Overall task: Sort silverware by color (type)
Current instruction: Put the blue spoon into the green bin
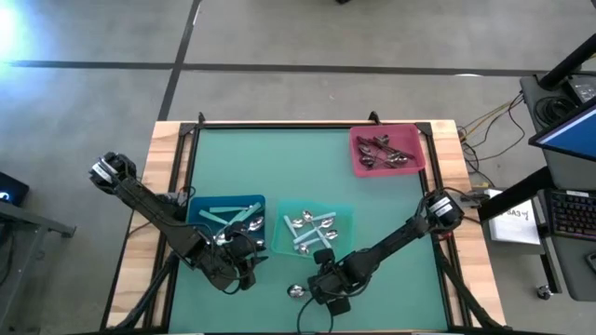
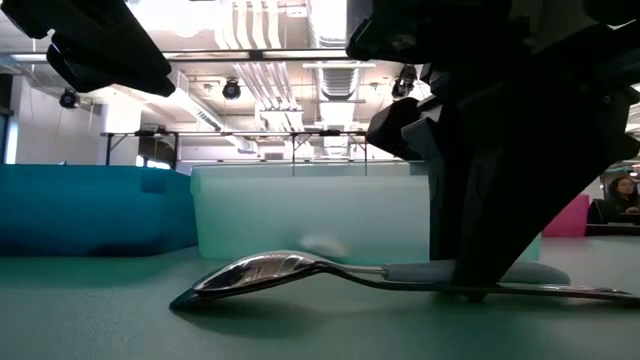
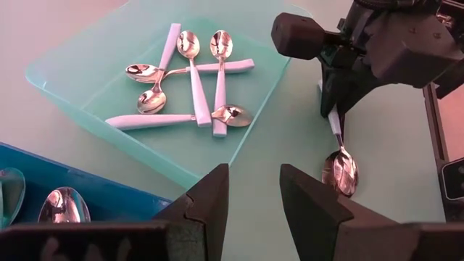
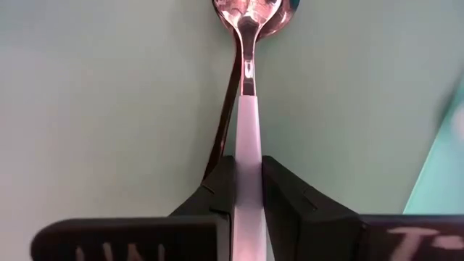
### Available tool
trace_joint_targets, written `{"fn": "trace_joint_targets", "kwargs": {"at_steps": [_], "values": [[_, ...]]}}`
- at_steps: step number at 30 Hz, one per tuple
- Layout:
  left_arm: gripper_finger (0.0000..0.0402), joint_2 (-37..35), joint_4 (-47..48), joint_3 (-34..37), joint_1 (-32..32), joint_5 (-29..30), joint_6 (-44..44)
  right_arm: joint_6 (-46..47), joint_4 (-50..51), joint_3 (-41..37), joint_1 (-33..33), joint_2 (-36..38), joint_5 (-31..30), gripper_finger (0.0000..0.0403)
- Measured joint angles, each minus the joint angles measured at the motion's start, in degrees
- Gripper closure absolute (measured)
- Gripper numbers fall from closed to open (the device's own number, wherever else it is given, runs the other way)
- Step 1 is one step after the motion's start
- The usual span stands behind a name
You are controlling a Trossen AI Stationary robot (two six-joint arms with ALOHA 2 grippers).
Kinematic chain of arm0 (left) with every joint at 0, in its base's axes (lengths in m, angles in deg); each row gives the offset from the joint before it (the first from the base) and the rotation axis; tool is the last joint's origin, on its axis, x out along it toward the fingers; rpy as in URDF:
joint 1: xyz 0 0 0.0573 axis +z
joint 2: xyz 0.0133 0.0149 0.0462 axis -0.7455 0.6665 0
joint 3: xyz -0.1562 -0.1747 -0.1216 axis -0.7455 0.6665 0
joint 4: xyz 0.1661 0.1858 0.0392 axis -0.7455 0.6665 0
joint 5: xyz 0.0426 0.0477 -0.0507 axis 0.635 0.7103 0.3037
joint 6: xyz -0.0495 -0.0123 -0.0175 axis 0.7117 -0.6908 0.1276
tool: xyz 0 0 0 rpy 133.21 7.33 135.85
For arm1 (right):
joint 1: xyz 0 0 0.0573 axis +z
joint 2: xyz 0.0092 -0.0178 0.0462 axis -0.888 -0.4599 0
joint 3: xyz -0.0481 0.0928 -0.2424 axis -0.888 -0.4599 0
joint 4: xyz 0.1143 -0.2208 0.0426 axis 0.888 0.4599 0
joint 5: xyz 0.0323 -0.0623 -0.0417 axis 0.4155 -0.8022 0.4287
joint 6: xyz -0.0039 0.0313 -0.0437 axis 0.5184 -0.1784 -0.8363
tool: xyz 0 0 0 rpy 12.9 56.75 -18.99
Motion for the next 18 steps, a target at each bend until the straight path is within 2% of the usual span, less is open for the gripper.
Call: {"fn": "trace_joint_targets", "kwargs": {"at_steps": [9,13,16,18], "values": [[0.0293,0.0,-0.02,0.0,0.01,0.0,0.02,1.76,1.61,-0.2,-0.04,3.46,0.0,0.037],[0.0293,0.0,-0.04,0.0,0.0,0.0,0.02,2.53,0.61,-0.2,-0.04,6.3,2.51,0.037],[0.0293,0.0,-0.02,0.0,0.02,0.0,0.02,3.38,0.95,-0.2,0.01,8.88,1.33,0.037],[0.0293,0.0,0.09,0.0,0.01,-0.01,0.02,3.37,1.72,-0.2,0.04,10.64,-2.4,0.037]]}}
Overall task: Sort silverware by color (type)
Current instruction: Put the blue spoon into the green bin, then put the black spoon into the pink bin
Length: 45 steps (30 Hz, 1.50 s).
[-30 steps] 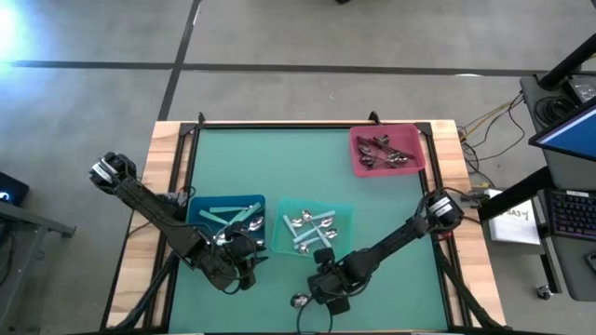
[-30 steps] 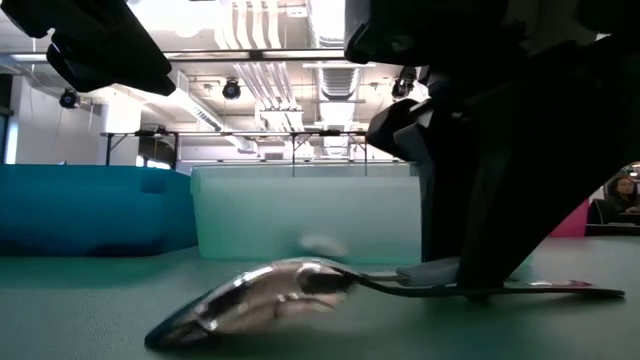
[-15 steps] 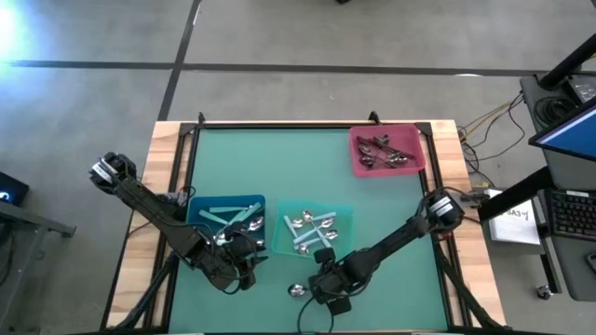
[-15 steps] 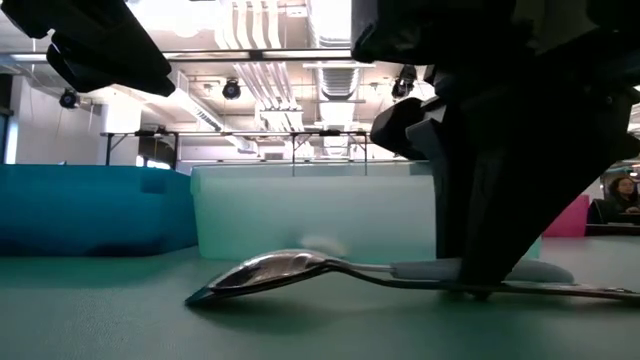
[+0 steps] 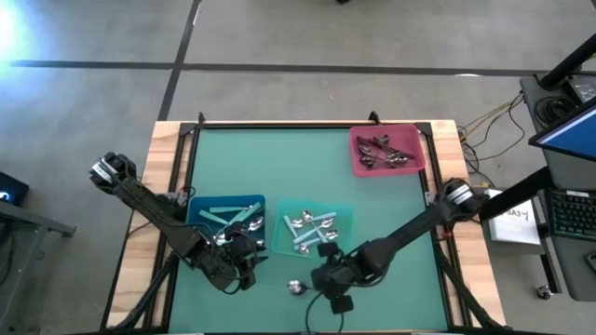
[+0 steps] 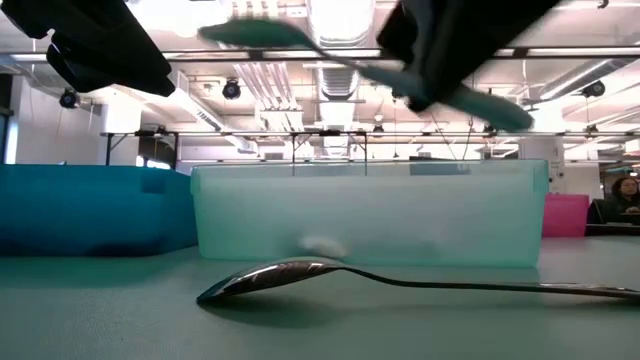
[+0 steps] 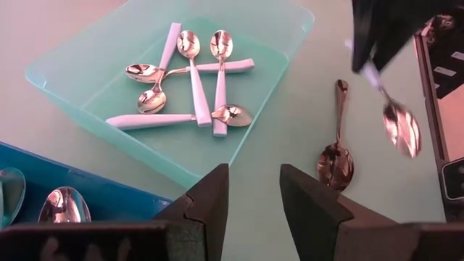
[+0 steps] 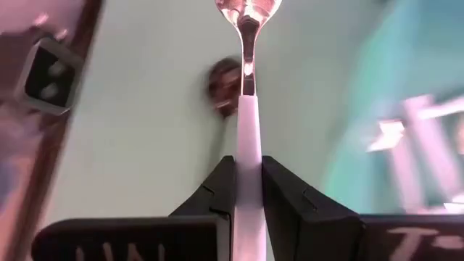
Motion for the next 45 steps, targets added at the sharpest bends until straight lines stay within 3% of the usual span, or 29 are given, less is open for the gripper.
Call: {"fn": "trace_joint_targets", "kwargs": {"at_steps": [5,10,18,25,31,34,39,43,45], "values": [[0.0293,0.0,0.18,0.0,0.01,0.01,0.0,-0.51,2.76,0.03,-1.31,3.67,-10.23,0.037],[0.0293,0.0,0.27,0.0,0.01,0.01,0.0,-0.4,7.04,0.03,-5.55,4.97,-12.42,0.037],[0.0293,0.0,0.51,0.0,0.0,-0.01,0.0,-0.5,13.12,-0.57,-12.06,2.35,-11.22,0.0364],[0.0293,0.0,1.01,0.0,0.01,-0.01,0.0,1.41,13.1,-0.59,-12.61,1.85,-7.69,0.0338],[0.0293,0.0,1.11,0.0,0.0,0.0,-0.02,3.5,13.04,-0.59,-10.56,1.94,-6.98,0.0288],[0.0293,0.0,1.14,0.0,-0.01,-0.01,-0.02,6.11,12.75,-0.59,-8.89,1.94,-2.55,0.0272],[0.0293,0.0,1.37,0.0,0.01,0.0,-0.22,6.51,8.41,-0.59,-4.2,1.94,6.08,0.0272],[0.0293,0.0,1.36,0.0,0.01,0.0,-0.22,6.13,2.13,-0.57,-0.27,1.94,5.71,0.0286],[0.0293,0.0,1.34,0.0,0.01,0.0,-0.22,6.12,-0.31,-0.56,1.14,1.74,2.19,0.0292]]}}
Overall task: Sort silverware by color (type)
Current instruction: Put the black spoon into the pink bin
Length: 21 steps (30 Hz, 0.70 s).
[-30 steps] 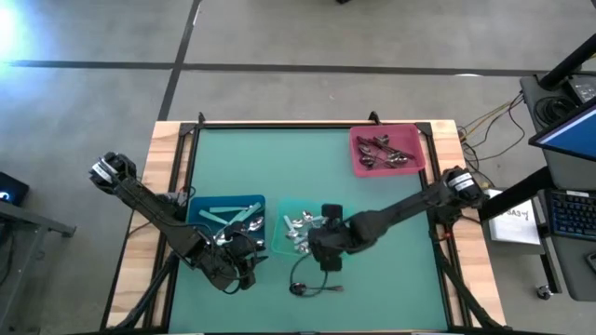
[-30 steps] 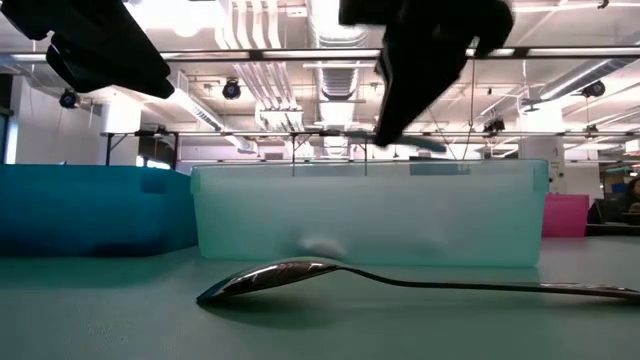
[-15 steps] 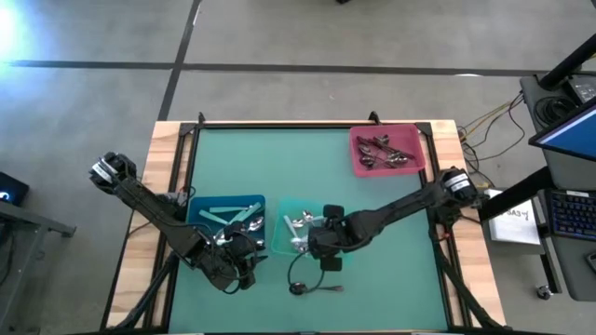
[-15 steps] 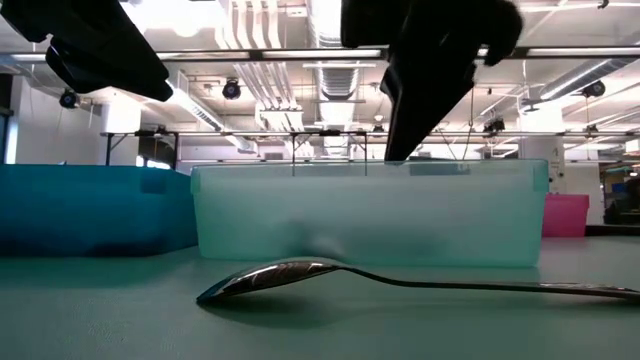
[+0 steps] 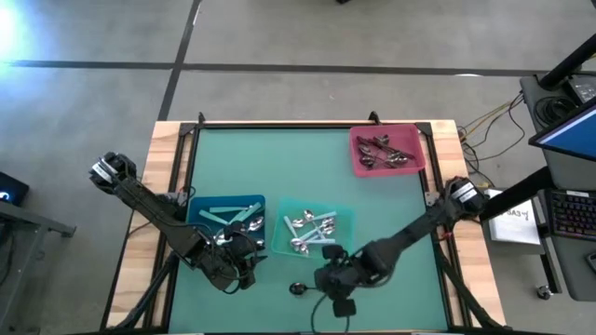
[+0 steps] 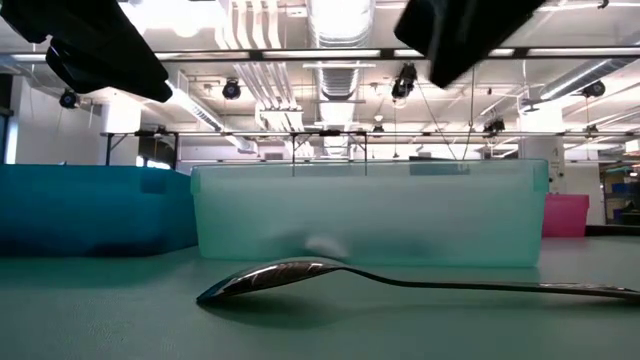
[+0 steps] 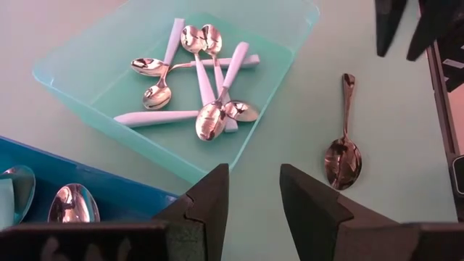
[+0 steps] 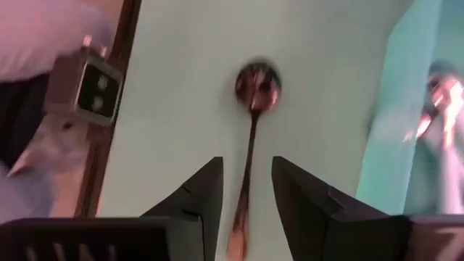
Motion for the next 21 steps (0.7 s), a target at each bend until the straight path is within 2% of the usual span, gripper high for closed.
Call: {"fn": "trace_joint_targets", "kwargs": {"at_steps": [4,12,21], "values": [[0.0293,0.0,-0.03,0.0,0.0,0.01,0.0,-0.02,-2.82,0.04,1.46,-1.86,-6.12,0.0297],[0.0293,0.0,0.06,0.0,0.0,-1.48,-0.02,-0.04,-9.56,-0.01,1.34,-7.25,-6.57,0.0277],[0.0293,0.02,0.27,0.0,0.0,-4.22,-0.02,0.29,-11.52,-0.01,1.31,-11.83,-6.76,0.026]]}}
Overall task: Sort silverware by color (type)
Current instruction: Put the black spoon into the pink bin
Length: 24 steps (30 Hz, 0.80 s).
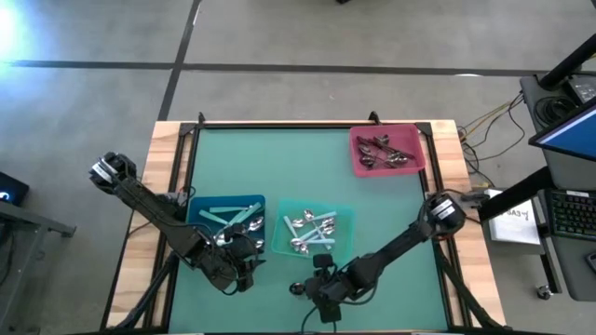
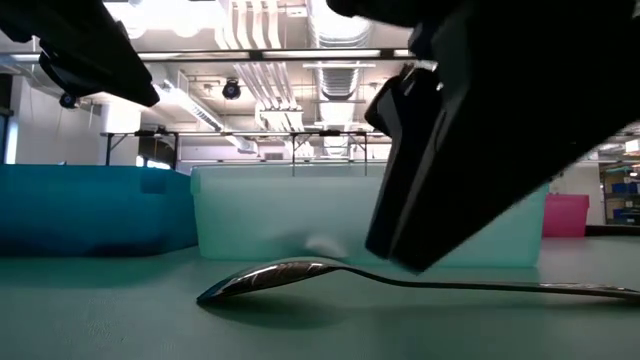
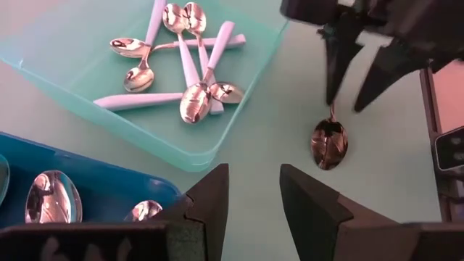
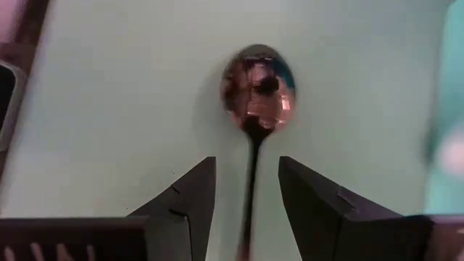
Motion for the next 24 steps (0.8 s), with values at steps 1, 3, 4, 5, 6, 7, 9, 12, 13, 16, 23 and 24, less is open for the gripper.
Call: {"fn": "trace_joint_targets", "kwargs": {"at_steps": [1,3,4,5,6,7,9,12,13,16,23,24], "values": [[0.0293,0.0,-0.03,0.0,0.0,-0.01,0.0,-0.23,-0.12,0.02,0.04,-0.5,-0.93,0.026],[0.0293,0.0,-0.01,0.0,0.0,-0.01,0.0,-0.06,-1.03,0.09,0.07,-1.07,-2.22,0.026],[0.0293,0.0,-0.01,0.0,0.0,-0.01,0.0,-0.09,-1.13,0.11,0.09,-1.33,-3.58,0.0262],[0.0293,0.0,0.01,0.0,0.0,-0.01,0.0,-0.15,-0.99,0.11,0.07,-1.52,-4.81,0.0263],[0.0293,-0.01,-0.06,0.0,0.0,0.0,0.0,-0.19,-0.85,0.09,0.02,-1.61,-5.79,0.0266],[0.0293,-0.01,0.01,0.0,0.0,-0.01,0.0,-0.17,-0.81,0.09,0.0,-1.61,-6.39,0.0268],[0.0293,-0.02,-0.01,0.0,0.0,0.01,0.0,-0.31,-0.84,0.07,-0.01,-1.61,-6.97,0.0272],[0.0293,0.0,0.01,0.0,0.0,0.01,0.0,-0.1,-0.84,0.04,0.0,-1.61,-6.78,0.0275],[0.0293,0.0,-0.01,0.0,0.0,0.01,-0.01,0.06,-0.86,0.04,0.0,-1.62,-6.56,0.0275],[0.0293,0.0,0.01,0.0,0.0,0.01,0.0,0.99,-1.05,0.04,0.0,-1.66,-6.02,0.0273],[0.0293,-0.02,0.01,0.0,0.0,0.03,-0.02,1.35,-1.24,0.18,0.04,-3.14,-6.89,0.0269],[0.0293,0.0,0.01,0.0,0.0,0.02,-0.02,1.33,-1.31,0.22,0.04,-3.39,-7.07,0.0271]]}}
